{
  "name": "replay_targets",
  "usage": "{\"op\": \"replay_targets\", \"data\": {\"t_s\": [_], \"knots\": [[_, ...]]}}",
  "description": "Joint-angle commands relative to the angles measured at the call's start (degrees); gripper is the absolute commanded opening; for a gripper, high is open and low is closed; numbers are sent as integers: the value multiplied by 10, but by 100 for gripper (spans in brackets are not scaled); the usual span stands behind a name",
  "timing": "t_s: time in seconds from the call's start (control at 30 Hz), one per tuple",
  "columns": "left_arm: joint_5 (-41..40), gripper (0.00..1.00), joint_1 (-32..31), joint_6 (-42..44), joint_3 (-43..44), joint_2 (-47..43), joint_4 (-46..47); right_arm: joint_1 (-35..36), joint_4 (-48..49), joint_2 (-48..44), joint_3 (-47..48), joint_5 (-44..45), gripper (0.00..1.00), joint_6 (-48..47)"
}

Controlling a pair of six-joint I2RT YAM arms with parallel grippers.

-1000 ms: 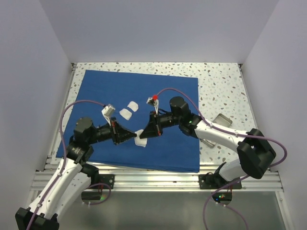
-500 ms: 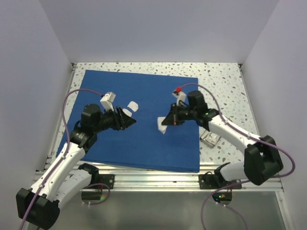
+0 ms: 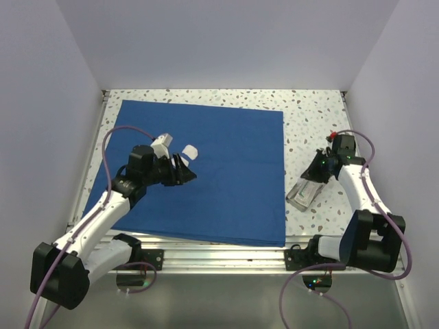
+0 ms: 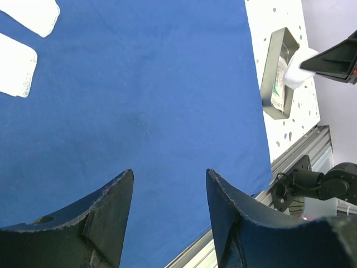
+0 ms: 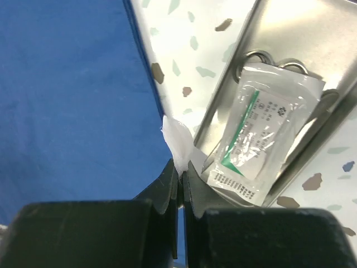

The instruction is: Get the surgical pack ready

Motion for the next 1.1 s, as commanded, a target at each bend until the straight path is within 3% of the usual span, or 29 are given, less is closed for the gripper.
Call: {"op": "replay_targets", "data": {"t_s": [0.0,0.3,0.43,0.87,1.07], "knots": [[19,59,-1,22,15,8,13,-24,-20,9,-5,6,0,-13],[49,59,-6,-3,10,22,47,-65,14,40,-60,-98,0,16],[60,59,-7,-14,3,27,66,-79,35,98,-67,-158,0,12],[67,57,-7,-14,3,40,74,-97,45,41,-75,-186,0,15],[66,57,-7,-12,2,41,74,-106,60,74,-85,-171,0,9]]}}
